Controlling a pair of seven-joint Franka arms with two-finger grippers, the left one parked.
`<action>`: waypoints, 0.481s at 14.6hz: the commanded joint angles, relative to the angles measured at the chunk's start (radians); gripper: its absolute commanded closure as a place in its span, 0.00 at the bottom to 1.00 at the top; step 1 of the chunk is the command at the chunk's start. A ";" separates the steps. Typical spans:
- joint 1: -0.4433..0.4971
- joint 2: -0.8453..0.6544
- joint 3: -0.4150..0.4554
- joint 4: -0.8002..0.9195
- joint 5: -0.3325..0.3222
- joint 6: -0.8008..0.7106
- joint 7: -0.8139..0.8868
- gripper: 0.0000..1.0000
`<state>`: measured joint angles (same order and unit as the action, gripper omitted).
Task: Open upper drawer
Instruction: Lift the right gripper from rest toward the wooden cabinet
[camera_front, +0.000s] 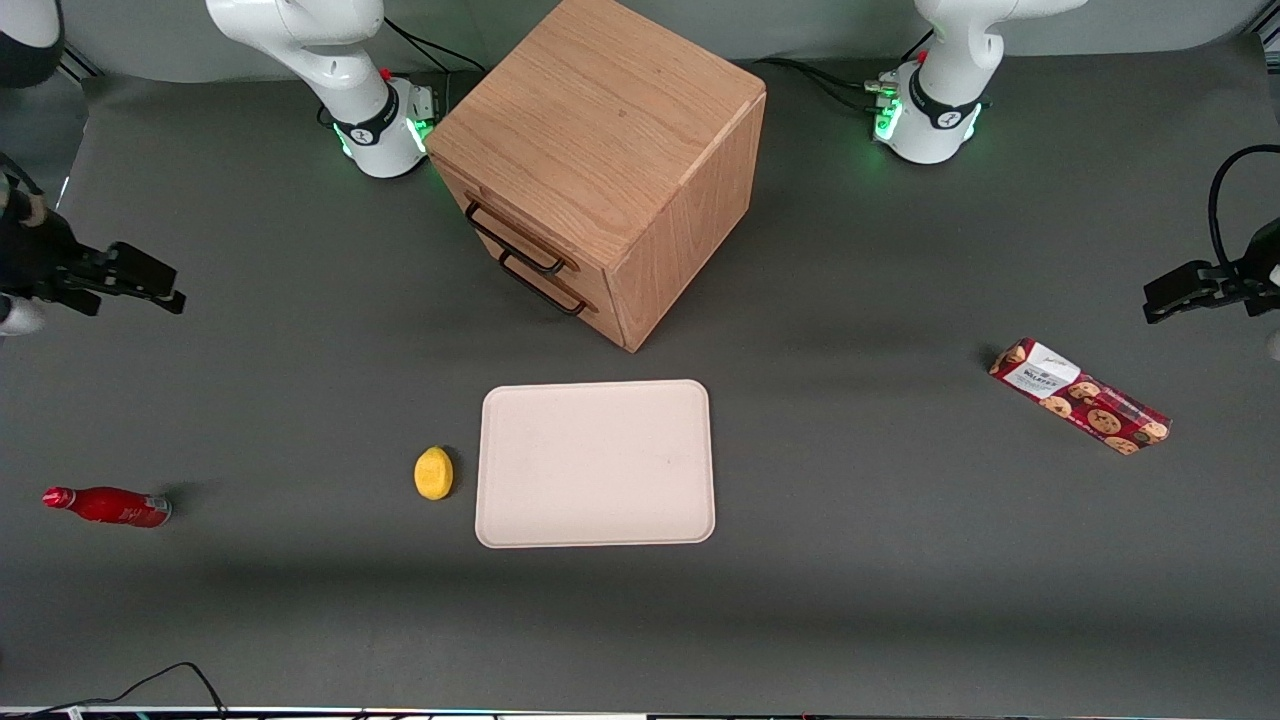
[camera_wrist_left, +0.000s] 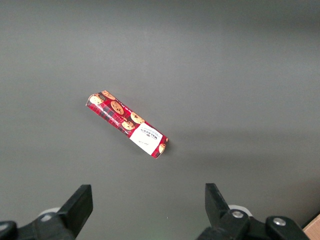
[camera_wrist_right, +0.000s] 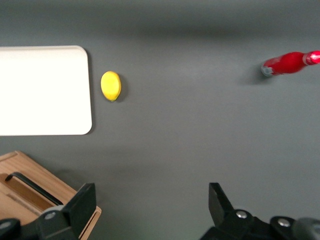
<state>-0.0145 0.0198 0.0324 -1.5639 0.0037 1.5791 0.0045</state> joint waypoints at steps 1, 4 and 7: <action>0.036 0.017 0.004 0.025 -0.011 -0.040 -0.110 0.00; 0.062 0.017 0.027 0.021 0.008 -0.079 -0.268 0.00; 0.064 0.032 0.098 0.005 0.083 -0.077 -0.337 0.00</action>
<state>0.0432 0.0335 0.0925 -1.5643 0.0432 1.5160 -0.2706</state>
